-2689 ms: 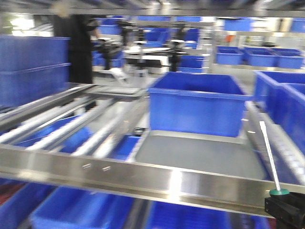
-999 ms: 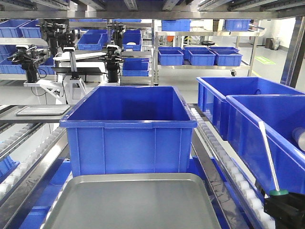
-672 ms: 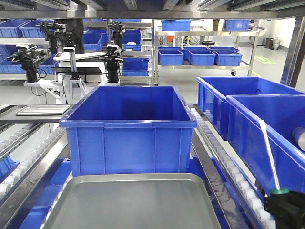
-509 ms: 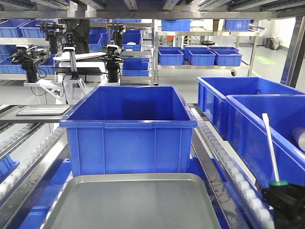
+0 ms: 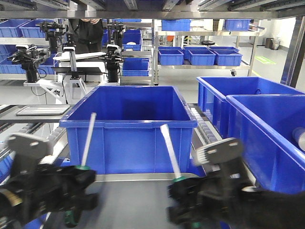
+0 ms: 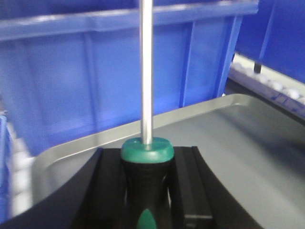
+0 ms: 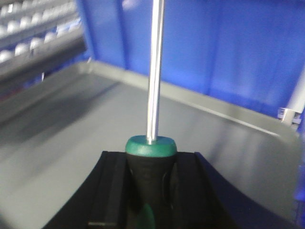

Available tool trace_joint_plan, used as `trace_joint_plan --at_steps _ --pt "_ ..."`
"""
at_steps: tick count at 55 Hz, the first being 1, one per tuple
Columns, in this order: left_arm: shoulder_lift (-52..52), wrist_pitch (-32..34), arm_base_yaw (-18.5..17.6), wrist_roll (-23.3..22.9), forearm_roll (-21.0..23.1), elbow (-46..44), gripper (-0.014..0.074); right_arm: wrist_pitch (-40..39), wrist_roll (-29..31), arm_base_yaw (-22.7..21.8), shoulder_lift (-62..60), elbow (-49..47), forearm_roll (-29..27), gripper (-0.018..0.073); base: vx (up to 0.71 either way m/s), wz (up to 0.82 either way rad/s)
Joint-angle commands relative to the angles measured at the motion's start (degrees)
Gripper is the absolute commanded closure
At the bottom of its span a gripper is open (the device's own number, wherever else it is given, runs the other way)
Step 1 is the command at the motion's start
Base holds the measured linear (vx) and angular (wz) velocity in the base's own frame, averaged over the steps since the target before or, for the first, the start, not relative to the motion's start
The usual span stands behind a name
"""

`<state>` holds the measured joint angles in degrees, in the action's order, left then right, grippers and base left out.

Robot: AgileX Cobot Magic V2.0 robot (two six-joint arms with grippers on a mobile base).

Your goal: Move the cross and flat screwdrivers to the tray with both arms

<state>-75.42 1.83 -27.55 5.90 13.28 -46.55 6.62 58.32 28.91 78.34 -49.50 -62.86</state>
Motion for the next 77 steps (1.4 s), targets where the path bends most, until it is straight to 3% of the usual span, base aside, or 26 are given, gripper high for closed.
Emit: trace_joint_plan --at_steps 1,7,11,19,28,35,54,62,77 --pt "-2.2 2.18 -0.47 -2.17 0.63 -4.89 0.0589 -7.59 2.01 1.53 2.15 -3.62 -1.4 0.055 0.0 0.0" --pt "-5.17 1.19 -0.47 -5.9 0.63 -6.87 0.0557 -10.39 2.01 1.86 5.55 -5.59 -2.6 0.0503 0.0 0.0" --pt "-6.49 0.69 -0.47 -5.9 0.63 -7.54 0.0515 -10.31 2.01 1.86 6.97 -6.56 -2.6 0.0452 0.0 0.0" --pt "-7.57 -2.91 -0.47 -5.9 0.63 -7.81 0.0344 -10.31 1.85 1.86 7.7 -6.58 -2.6 0.0284 0.0 0.0" --pt "-7.58 -2.36 -0.47 -5.9 0.63 -7.81 0.0125 -10.37 1.58 1.86 7.56 -6.58 -4.87 0.0052 0.0 0.0" --pt "-7.51 -1.83 -0.47 -5.9 0.58 -7.81 0.0034 -10.37 1.58 1.79 7.44 -6.58 -8.51 -0.0064 0.0 0.0" --pt "9.31 -2.95 -0.47 -4.89 0.07 -7.69 0.0024 -8.18 1.89 1.79 -7.22 -5.55 -10.45 -0.0023 0.0 0.0" --pt "17.22 -5.1 -0.47 -3.41 0.01 -5.32 0.0027 -8.84 2.62 1.79 -12.53 0.4 -10.45 -0.0023 0.0 0.0" --pt "24.49 -6.0 -0.47 -3.48 0.08 -3.7 0.0027 -8.85 3.12 1.79 -13.94 5.82 -10.45 -0.0023 0.0 0.0"
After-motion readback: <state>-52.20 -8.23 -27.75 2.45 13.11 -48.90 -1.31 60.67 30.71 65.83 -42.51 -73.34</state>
